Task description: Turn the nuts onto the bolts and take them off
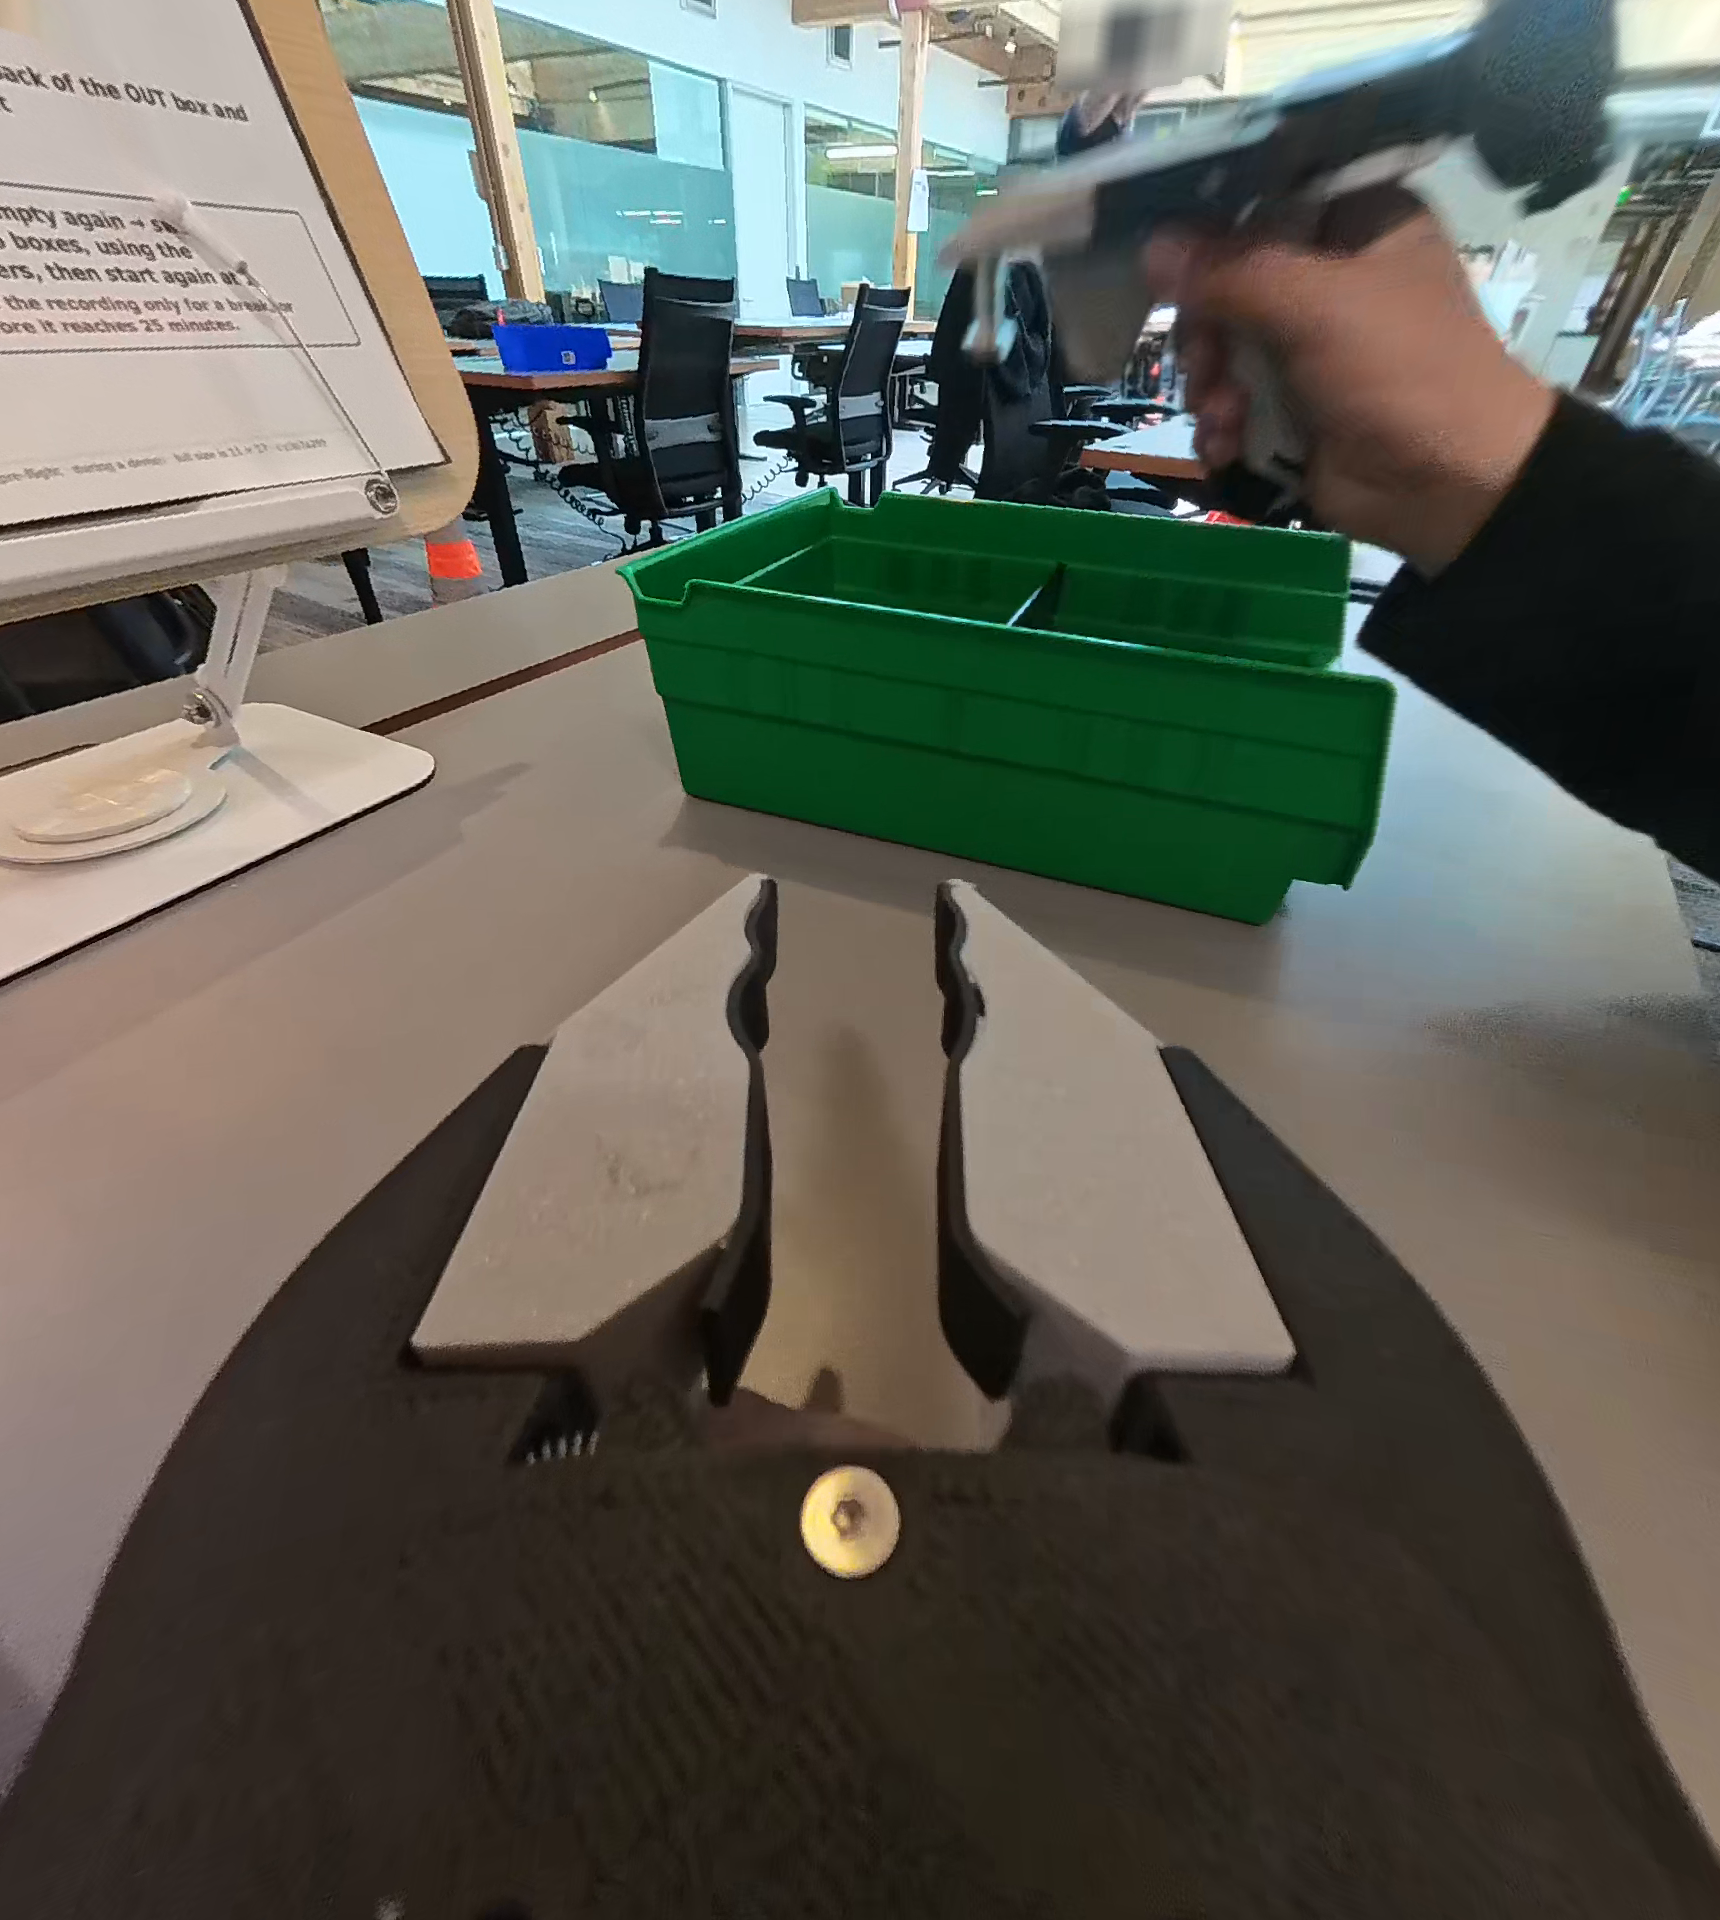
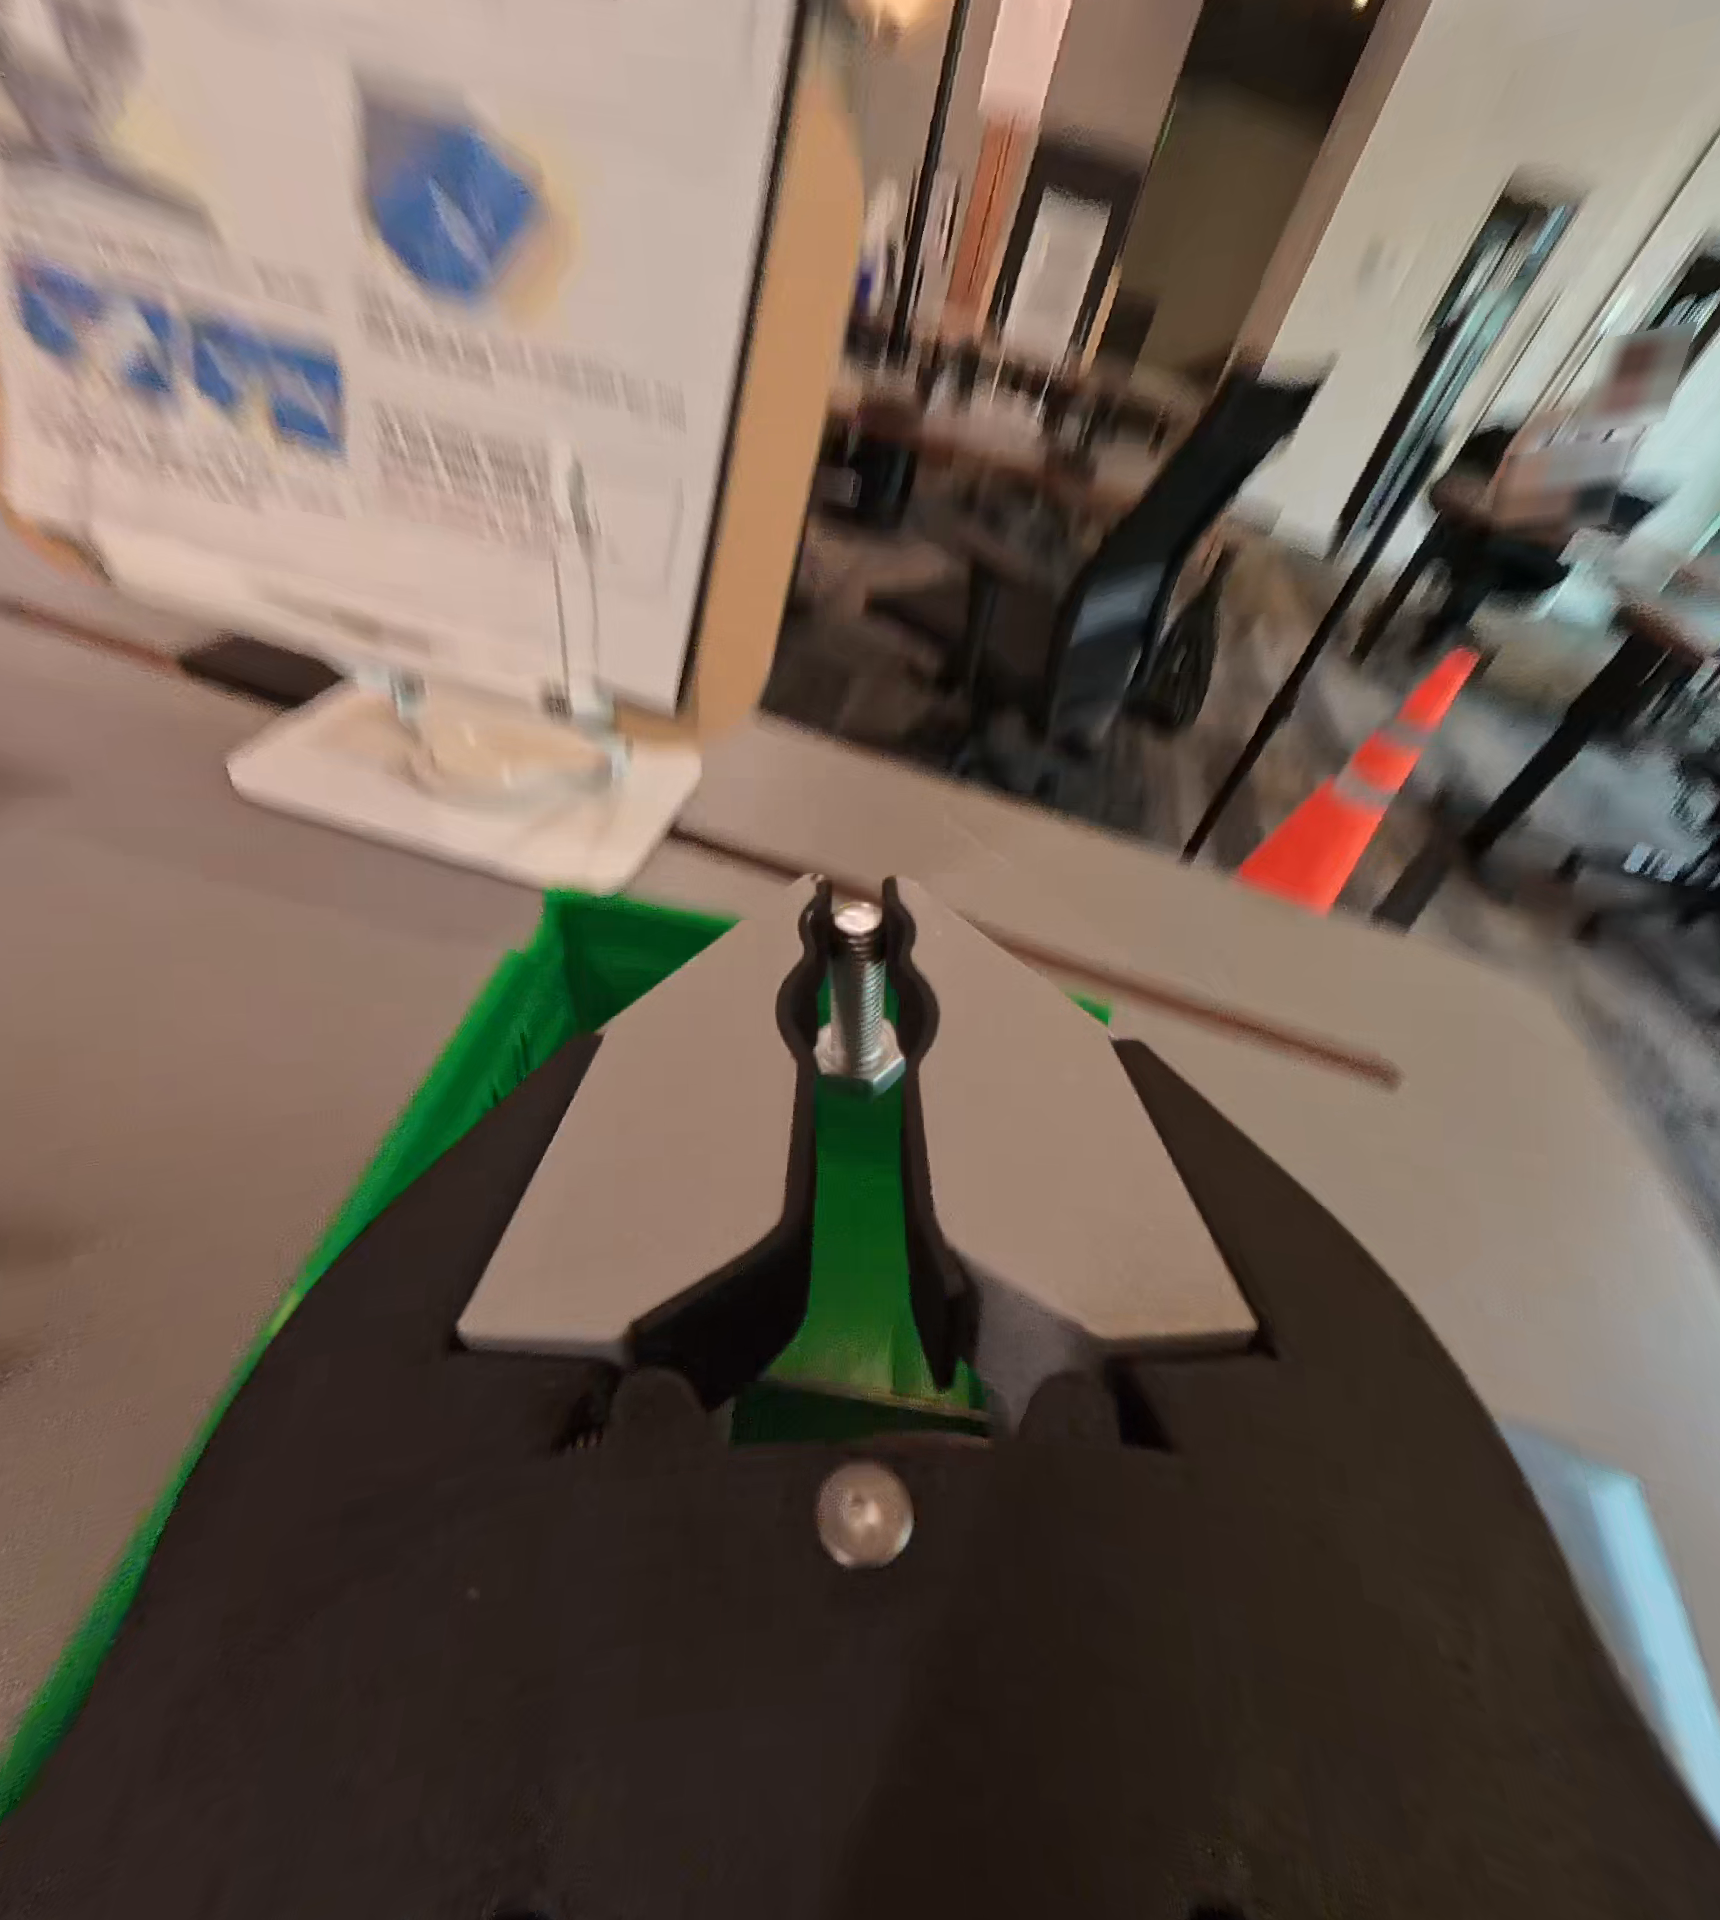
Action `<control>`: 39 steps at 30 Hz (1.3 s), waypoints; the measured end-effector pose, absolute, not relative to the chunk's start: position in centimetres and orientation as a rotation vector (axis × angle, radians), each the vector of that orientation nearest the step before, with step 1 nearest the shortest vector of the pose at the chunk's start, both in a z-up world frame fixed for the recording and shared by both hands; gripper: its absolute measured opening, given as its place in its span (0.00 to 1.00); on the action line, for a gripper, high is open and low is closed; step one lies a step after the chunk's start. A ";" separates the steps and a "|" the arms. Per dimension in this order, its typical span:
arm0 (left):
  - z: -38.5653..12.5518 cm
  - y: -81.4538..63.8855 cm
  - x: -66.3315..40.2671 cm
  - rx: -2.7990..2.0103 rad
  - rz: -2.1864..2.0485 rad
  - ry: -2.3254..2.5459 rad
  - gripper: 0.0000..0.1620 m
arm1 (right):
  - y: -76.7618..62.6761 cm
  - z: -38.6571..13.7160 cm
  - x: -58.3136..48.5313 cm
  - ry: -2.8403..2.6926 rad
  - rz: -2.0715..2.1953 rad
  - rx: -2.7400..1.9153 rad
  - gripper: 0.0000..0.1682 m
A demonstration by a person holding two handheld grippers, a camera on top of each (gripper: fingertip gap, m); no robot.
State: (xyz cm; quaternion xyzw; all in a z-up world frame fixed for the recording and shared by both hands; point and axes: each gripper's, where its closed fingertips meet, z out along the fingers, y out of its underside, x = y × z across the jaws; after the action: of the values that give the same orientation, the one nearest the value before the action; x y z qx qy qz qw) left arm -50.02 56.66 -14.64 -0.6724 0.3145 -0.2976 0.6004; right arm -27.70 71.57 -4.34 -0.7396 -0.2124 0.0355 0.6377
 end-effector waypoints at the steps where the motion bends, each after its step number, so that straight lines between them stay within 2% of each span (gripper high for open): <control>1: -14.7 56.7 -50.1 -1.560 -0.690 0.727 0.17 | 72.9 -6.9 -27.3 -0.490 0.078 -1.792 0.04; 3: -14.8 56.8 -50.1 -1.566 -0.688 0.726 0.17 | 75.2 -10.2 -25.4 -0.463 -0.017 -1.914 0.04; 5: -14.8 56.9 -50.2 -1.569 -0.685 0.725 0.17 | 76.0 -12.3 -24.2 -0.411 -0.034 -2.056 0.14; 7: -14.6 56.9 -50.3 -1.564 -0.691 0.720 0.17 | 76.0 -11.6 -25.2 -0.413 0.048 -2.065 0.19; 15: -14.5 56.6 -50.0 -1.558 -0.693 0.738 0.17 | 74.3 -5.2 -27.1 -0.498 -0.025 -1.888 0.16; 19: -14.4 56.7 -50.2 -1.557 -0.691 0.727 0.17 | 72.4 -4.9 -29.0 -0.570 0.055 -1.922 0.18; 22: -14.2 56.7 -50.3 -1.555 -0.697 0.720 0.17 | 69.3 -6.6 -30.3 -0.712 0.109 -2.011 0.20; 25: -14.2 56.6 -50.2 -1.554 -0.702 0.722 0.17 | 65.0 -9.5 -30.3 -0.898 0.126 -2.112 0.12; 32: -14.9 56.4 -49.7 -1.582 -0.693 0.758 0.17 | 55.1 -17.8 -29.2 -1.160 0.251 -2.399 0.10; 34: -15.2 56.5 -49.6 -1.589 -0.685 0.765 0.17 | 54.3 -19.0 -31.2 -1.198 0.319 -2.368 0.06; 35: -15.4 56.5 -49.5 -1.595 -0.679 0.769 0.17 | 54.7 -19.4 -32.0 -1.198 0.302 -2.353 0.00; 39: -16.1 56.9 -49.9 -1.613 -0.632 0.782 0.17 | 56.0 -18.9 -35.0 -1.149 0.366 -2.300 0.01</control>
State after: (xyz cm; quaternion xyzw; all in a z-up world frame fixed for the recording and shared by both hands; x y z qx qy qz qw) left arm -49.91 56.92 -16.06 -0.6906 0.3348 -0.2706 0.5812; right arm -34.96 56.01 -18.90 -0.8529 -0.4263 0.1358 0.2689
